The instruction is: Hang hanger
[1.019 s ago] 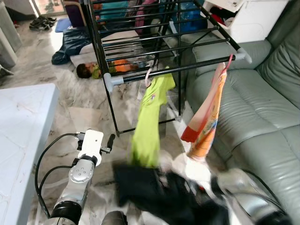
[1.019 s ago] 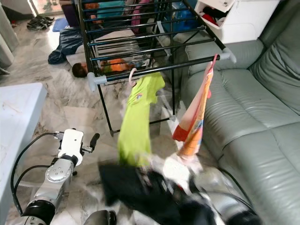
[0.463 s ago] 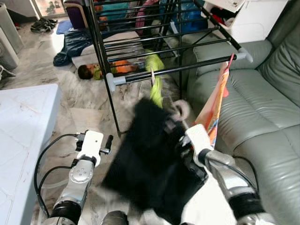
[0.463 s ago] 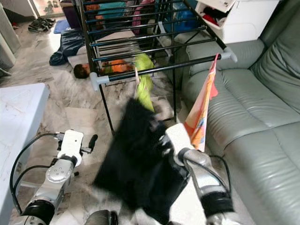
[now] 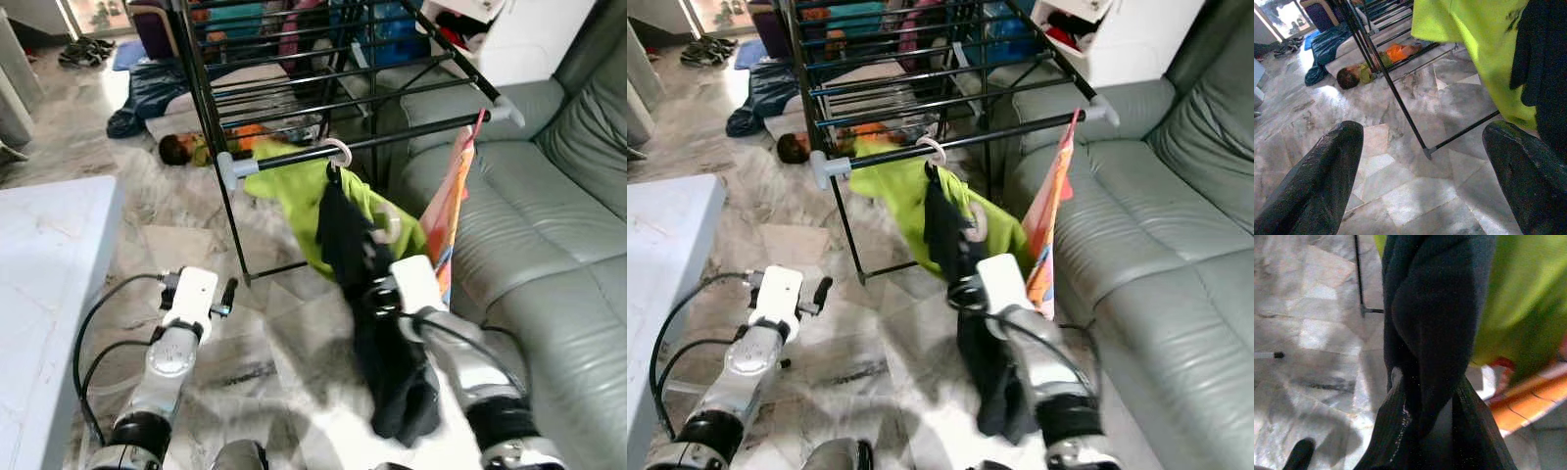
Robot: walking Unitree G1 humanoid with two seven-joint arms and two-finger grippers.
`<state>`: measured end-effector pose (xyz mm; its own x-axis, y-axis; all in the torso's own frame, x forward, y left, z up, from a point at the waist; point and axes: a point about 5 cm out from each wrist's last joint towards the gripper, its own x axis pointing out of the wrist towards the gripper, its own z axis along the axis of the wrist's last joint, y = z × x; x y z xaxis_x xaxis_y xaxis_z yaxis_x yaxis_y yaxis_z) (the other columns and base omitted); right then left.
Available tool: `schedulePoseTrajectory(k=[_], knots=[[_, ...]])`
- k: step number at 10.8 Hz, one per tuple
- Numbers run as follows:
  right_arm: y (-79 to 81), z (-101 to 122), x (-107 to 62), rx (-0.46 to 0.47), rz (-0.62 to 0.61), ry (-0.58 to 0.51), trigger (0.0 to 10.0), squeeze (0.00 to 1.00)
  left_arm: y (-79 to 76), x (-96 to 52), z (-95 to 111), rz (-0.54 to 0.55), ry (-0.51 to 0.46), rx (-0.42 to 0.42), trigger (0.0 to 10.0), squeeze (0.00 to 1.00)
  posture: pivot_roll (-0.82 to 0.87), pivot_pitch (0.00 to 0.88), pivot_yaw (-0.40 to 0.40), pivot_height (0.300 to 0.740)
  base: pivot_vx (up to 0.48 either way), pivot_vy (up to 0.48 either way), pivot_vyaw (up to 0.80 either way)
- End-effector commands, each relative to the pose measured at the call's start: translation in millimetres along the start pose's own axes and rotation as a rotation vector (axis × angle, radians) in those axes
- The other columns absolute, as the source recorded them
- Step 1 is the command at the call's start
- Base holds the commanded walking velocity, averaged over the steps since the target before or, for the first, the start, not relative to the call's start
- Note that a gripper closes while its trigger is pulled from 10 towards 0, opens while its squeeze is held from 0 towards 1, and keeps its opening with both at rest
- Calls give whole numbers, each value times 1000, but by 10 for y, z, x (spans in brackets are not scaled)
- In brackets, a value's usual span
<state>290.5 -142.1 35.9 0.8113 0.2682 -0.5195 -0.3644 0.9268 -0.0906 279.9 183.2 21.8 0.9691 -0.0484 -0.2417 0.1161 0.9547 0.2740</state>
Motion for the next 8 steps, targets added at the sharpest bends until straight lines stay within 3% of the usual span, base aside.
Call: schedulePoseTrajectory(k=[1,4,6,8], knots=[[112,305,86,-63,61,-121,10000,0,61,3,-30,13,21,10,10000,0,-38,0,6,740,0,0,0],[238,660,269,-83,219,-181,10000,0,10,-16,-68,-2,33,-3,10000,0,-37,0,7,740,0,0,0],[83,914,344,-98,152,-226,10000,0,-27,-52,-124,-16,52,-11,10000,0,-36,0,-1,740,0,0,0],[-244,944,355,-43,-92,-215,10000,0,-28,-36,-111,-22,48,-10,10000,0,-29,0,-8,740,0,0,0]])
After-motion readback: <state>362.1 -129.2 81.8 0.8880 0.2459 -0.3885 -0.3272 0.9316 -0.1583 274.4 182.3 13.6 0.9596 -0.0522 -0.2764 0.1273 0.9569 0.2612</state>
